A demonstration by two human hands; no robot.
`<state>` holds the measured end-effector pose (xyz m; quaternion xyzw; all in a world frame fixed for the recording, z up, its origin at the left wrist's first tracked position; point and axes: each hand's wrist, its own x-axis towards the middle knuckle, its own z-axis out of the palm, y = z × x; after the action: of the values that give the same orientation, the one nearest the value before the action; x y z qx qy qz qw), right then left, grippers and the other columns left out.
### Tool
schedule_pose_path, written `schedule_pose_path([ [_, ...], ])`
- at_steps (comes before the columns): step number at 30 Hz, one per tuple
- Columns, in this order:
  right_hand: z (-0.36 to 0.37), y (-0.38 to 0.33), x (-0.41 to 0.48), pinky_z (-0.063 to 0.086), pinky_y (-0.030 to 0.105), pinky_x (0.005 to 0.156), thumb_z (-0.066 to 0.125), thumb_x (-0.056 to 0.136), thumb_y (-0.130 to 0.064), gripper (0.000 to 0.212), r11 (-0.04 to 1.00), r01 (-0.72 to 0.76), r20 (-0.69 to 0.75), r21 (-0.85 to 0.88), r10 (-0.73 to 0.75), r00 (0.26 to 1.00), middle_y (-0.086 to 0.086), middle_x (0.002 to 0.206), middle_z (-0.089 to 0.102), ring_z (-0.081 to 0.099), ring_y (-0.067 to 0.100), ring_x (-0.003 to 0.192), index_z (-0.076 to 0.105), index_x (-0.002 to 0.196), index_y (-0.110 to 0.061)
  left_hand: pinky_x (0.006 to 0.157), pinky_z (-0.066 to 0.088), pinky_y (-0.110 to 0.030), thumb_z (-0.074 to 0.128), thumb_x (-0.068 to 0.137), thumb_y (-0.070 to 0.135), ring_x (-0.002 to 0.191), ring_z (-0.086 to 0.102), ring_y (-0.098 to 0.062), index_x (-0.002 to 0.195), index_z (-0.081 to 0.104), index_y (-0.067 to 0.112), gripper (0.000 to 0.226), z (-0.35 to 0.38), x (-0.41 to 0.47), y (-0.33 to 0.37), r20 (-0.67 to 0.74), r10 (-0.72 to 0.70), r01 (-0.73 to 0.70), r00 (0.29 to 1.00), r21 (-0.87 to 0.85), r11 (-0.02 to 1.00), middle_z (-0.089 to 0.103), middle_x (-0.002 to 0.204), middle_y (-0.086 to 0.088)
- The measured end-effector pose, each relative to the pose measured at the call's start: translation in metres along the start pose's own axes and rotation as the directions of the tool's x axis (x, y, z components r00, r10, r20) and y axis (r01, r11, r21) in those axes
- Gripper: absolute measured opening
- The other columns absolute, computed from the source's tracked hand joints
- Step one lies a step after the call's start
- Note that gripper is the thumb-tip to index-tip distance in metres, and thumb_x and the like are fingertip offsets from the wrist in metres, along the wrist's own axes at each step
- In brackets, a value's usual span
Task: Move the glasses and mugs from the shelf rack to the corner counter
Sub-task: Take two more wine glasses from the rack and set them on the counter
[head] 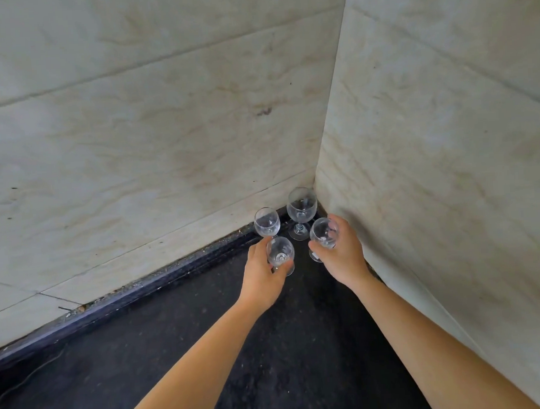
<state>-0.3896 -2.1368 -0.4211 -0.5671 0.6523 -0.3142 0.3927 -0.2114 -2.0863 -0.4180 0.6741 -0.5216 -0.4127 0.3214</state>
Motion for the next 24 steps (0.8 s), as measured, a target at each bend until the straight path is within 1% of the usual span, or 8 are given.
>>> schedule_pose_path([
  [3,0.001,0.008,0.007,0.048,0.022,0.086,0.08,0.076,-0.026,0.046,1.0,-0.002,0.004,-0.027,0.002,1.0,-0.003,0.119,0.062,0.061,0.01,0.11,0.058,0.117,-0.025,0.099,0.049,-0.031,0.072,0.089,0.026,0.115,0.055,-0.013,0.141,0.044,0.027,0.06,0.008,0.003,-0.003,0.005,0.006,-0.006,1.0,-0.003,1.0,0.048,0.134,0.003],
  [6,0.002,0.015,0.008,0.052,0.028,0.093,0.081,0.075,-0.03,0.053,0.999,-0.029,0.027,-0.037,0.03,0.999,-0.003,0.12,0.063,0.061,0.007,0.109,0.059,0.123,-0.023,0.104,0.049,-0.041,0.072,0.089,0.028,0.12,0.055,-0.016,0.144,0.042,0.025,0.063,0.013,0.006,-0.004,0.005,0.005,-0.005,1.0,-0.005,1.0,0.048,0.135,0.005],
  [10,0.004,0.022,0.008,0.051,0.019,0.086,0.081,0.074,-0.035,0.06,0.999,-0.038,0.044,-0.035,0.039,0.998,-0.005,0.121,0.063,0.062,0.006,0.111,0.057,0.127,-0.023,0.104,0.049,-0.038,0.071,0.09,0.027,0.122,0.054,-0.017,0.148,0.037,0.025,0.067,0.015,0.01,-0.003,0.0,0.005,-0.005,1.0,-0.01,1.0,0.045,0.138,0.007],
  [15,0.004,0.036,0.013,0.058,0.041,0.093,0.079,0.071,-0.047,0.067,0.999,-0.025,0.054,-0.026,0.026,0.998,-0.002,0.12,0.065,0.065,0.011,0.11,0.056,0.127,-0.019,0.093,0.046,-0.021,0.07,0.091,0.025,0.116,0.052,-0.008,0.147,0.038,0.023,0.064,0.019,0.013,-0.002,0.027,0.003,-0.003,1.0,0.015,1.0,0.045,0.131,0.013],
  [17,0.002,0.034,0.011,0.058,0.044,0.092,0.08,0.07,-0.044,0.067,0.999,-0.016,0.073,-0.047,0.02,0.997,-0.001,0.119,0.066,0.065,0.015,0.109,0.054,0.126,-0.019,0.094,0.047,-0.023,0.069,0.092,0.025,0.119,0.055,-0.013,0.145,0.04,0.024,0.06,0.02,0.012,-0.001,0.048,0.004,-0.006,0.999,0.032,0.999,0.051,0.136,0.008],
  [19,-0.005,0.021,0.003,0.058,0.046,0.09,0.081,0.072,-0.031,0.059,0.998,0.001,0.073,-0.069,0.004,0.997,0.0,0.115,0.066,0.065,0.019,0.107,0.054,0.123,-0.021,0.1,0.048,-0.031,0.068,0.092,0.027,0.125,0.055,-0.018,0.145,0.039,0.025,0.061,0.019,0.009,0.001,0.056,-0.001,-0.002,0.998,0.051,0.999,0.052,0.14,0.004],
  [21,-0.015,0.01,-0.006,0.054,0.049,0.095,0.077,0.079,-0.012,0.058,0.998,-0.006,0.089,-0.063,0.011,0.996,0.01,0.126,0.062,0.06,0.027,0.117,0.051,0.131,-0.013,0.107,0.046,-0.041,0.068,0.092,0.032,0.133,0.049,-0.021,0.151,0.032,0.023,0.069,0.01,0.003,0.008,0.045,-0.013,0.009,0.999,0.089,0.996,0.044,0.15,0.0],
  [24,-0.034,-0.012,-0.017,0.04,0.036,0.11,0.07,0.09,-0.013,0.08,0.995,-0.006,0.117,-0.102,0.018,0.993,0.006,0.16,0.033,0.037,0.024,0.145,0.025,0.157,-0.019,0.11,0.041,-0.041,0.06,0.096,0.04,0.14,0.041,-0.023,0.154,0.027,0.019,0.07,-0.017,-0.011,0.027,-0.008,0.041,-0.038,0.999,0.211,0.977,0.036,0.157,-0.003],
])
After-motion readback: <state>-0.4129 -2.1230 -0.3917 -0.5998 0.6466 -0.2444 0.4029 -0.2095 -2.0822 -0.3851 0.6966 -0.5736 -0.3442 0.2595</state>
